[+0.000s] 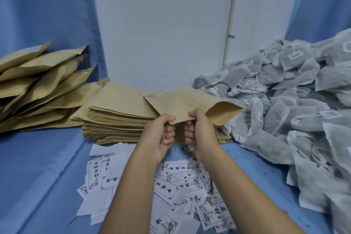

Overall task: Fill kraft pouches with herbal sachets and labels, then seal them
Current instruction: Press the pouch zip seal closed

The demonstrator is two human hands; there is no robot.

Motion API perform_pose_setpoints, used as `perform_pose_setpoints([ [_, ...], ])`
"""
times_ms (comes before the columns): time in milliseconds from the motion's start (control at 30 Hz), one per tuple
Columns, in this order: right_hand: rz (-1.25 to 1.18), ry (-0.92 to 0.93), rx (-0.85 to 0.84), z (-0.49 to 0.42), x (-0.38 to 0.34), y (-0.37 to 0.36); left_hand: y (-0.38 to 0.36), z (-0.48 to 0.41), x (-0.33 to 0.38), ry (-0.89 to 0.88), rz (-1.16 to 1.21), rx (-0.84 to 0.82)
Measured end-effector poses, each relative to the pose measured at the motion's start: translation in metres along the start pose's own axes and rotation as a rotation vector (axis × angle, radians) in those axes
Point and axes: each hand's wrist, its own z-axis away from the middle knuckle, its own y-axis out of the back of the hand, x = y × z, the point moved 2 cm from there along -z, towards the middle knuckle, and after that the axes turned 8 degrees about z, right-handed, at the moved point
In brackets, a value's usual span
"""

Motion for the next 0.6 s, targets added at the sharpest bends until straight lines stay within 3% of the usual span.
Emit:
perform_pose_setpoints([
  [500, -0.082, -0.009, 0.08, -0.007, -0.001, 0.016, 0.003, 0.006, 0.002, -0.012, 0.017, 0.053],
  [600, -0.065, 0.003, 0.043, -0.007, 0.0, 0.011, 0.001, 0.005, 0.0, -0.136, -0.004, 0.189],
])
